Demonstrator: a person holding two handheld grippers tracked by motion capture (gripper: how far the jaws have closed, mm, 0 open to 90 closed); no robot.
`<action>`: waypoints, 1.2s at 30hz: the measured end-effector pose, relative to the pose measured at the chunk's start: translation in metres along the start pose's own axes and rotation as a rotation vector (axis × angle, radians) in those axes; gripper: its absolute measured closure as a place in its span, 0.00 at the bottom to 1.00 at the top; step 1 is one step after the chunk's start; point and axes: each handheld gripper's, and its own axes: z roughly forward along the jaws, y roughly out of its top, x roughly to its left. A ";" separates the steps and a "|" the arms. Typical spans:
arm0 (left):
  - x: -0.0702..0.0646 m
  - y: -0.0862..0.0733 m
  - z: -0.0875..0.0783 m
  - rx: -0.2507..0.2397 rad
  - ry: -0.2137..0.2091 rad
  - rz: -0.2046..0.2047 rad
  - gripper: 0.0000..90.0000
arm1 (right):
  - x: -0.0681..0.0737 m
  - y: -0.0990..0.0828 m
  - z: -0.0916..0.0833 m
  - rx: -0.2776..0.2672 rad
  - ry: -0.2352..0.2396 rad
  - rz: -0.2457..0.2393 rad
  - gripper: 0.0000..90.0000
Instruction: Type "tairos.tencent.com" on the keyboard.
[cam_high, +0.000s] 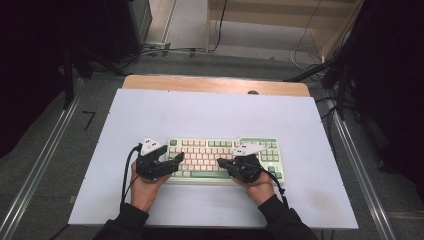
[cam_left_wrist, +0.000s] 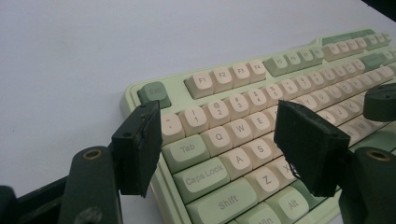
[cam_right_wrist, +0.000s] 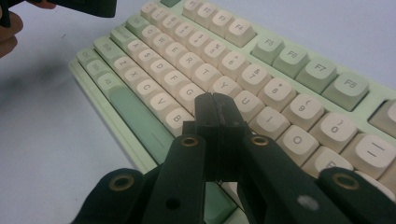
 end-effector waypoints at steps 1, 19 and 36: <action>0.000 0.000 0.000 0.000 0.002 -0.002 0.36 | 0.001 0.000 0.001 0.000 0.003 0.001 0.97; 0.002 -0.002 -0.003 0.002 0.002 -0.014 0.36 | 0.007 -0.001 0.012 0.040 0.007 -0.029 0.97; -0.002 0.001 0.001 -0.011 -0.023 -0.003 0.40 | -0.005 0.004 -0.005 -0.037 -0.015 0.057 0.44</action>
